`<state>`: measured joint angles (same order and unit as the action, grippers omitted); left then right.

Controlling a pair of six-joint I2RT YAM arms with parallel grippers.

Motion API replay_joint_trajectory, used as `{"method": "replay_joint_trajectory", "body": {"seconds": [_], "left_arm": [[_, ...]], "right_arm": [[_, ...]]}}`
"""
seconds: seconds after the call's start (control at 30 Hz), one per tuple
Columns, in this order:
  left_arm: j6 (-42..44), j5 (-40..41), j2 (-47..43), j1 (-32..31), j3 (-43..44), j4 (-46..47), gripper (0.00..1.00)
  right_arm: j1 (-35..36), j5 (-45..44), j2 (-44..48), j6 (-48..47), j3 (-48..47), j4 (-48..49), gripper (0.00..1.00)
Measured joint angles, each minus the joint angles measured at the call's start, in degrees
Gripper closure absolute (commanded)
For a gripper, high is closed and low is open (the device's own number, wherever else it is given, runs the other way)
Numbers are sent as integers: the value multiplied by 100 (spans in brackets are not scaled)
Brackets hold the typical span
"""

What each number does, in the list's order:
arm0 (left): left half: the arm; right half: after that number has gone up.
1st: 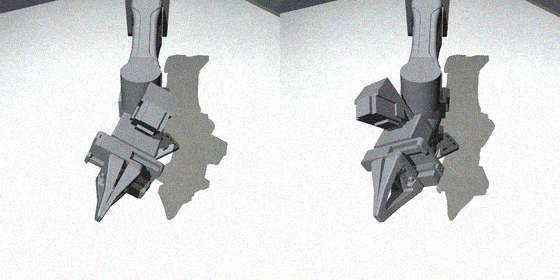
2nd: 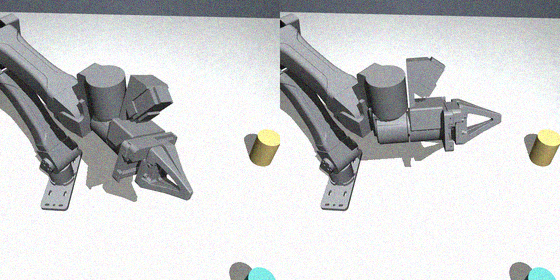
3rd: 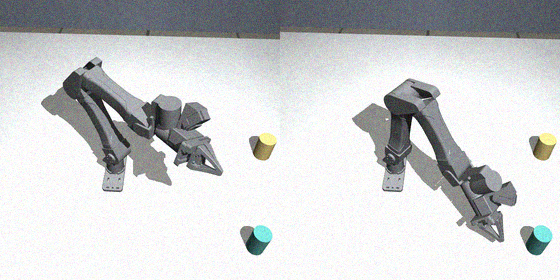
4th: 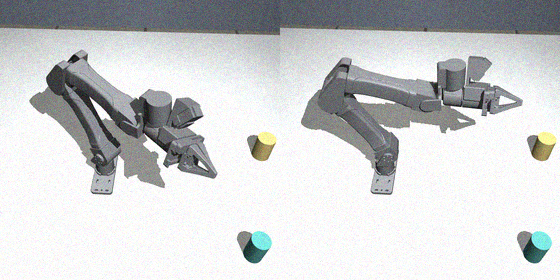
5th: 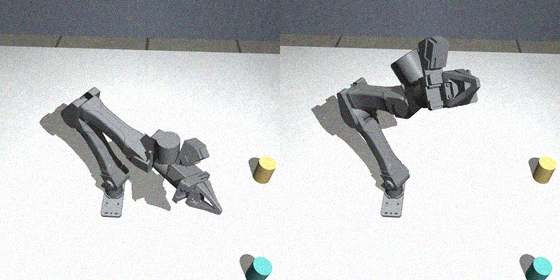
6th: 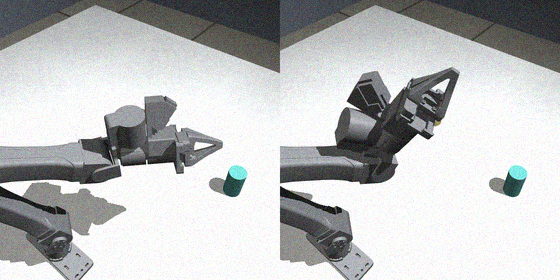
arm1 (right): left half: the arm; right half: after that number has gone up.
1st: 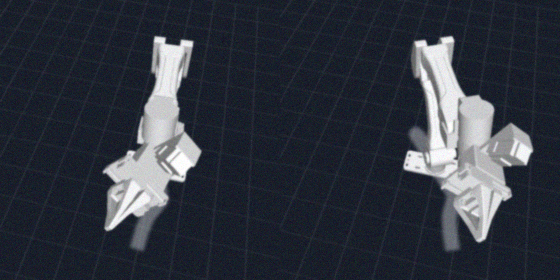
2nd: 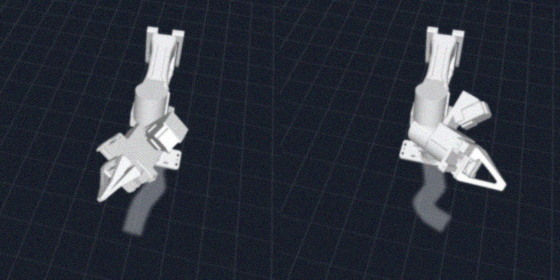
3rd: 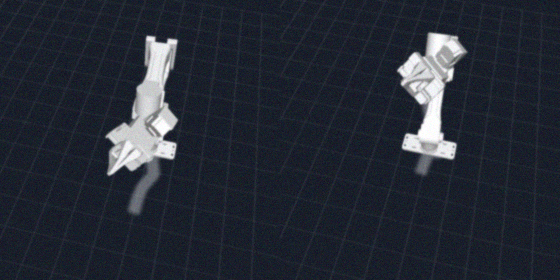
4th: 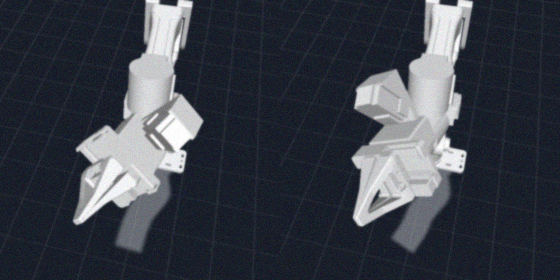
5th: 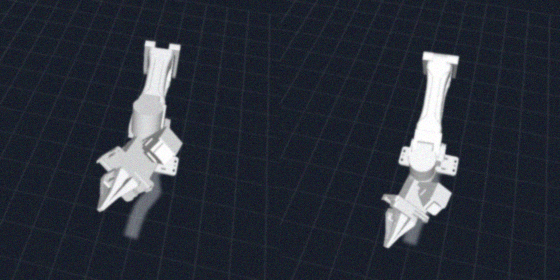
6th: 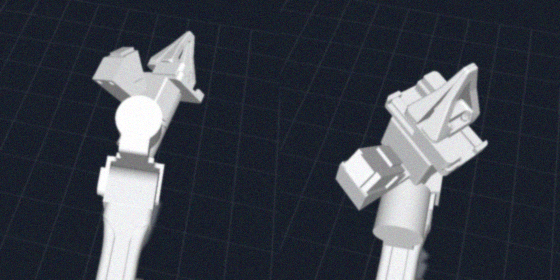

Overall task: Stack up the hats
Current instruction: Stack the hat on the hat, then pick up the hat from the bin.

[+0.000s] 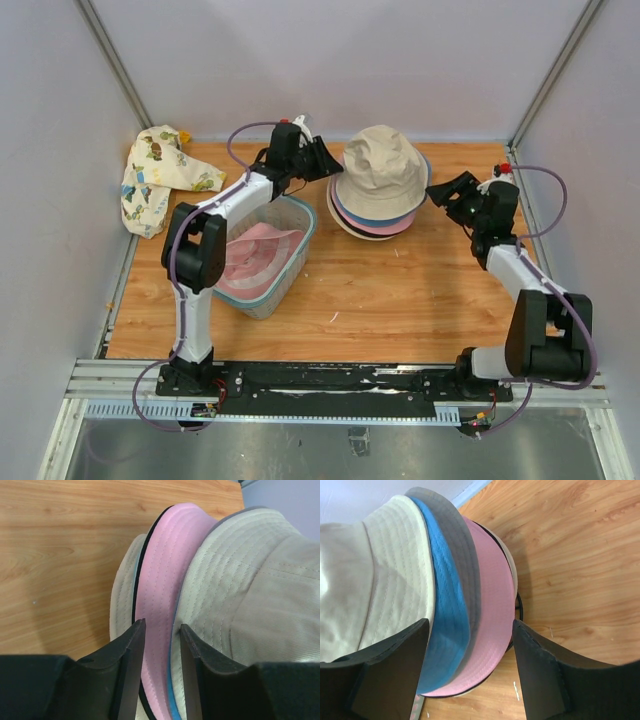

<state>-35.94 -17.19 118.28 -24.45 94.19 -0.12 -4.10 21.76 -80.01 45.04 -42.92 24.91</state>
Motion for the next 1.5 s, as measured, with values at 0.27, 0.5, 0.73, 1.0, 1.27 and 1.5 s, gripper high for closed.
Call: {"method": "replay_joint_trajectory", "body": {"seconds": [0.27, 0.5, 0.73, 1.0, 1.27, 1.5], "left_arm": [[-74, 9, -280, 68, -365, -13, 59], [-155, 0, -654, 157, -782, -33, 49], [-271, 118, -1132, 299, -1185, 7, 40], [-387, 675, -2304, 629, -1967, 219, 39], [400, 1316, -4312, 702, -2712, -74, 40], [1388, 1740, -5676, 350, -3615, -1108, 40]], "right_arm": [[0, -122, 1143, -90, 461, -608, 27], [24, -72, 2243, 22, 870, -942, 27], [459, -201, 2750, -264, 505, -1810, 27], [1709, -734, 2920, -1025, -535, -2732, 27], [2848, -1176, 2581, -1545, -1322, -3235, 27], [3521, -1543, 2122, -1873, -1718, -3335, 27]]}}
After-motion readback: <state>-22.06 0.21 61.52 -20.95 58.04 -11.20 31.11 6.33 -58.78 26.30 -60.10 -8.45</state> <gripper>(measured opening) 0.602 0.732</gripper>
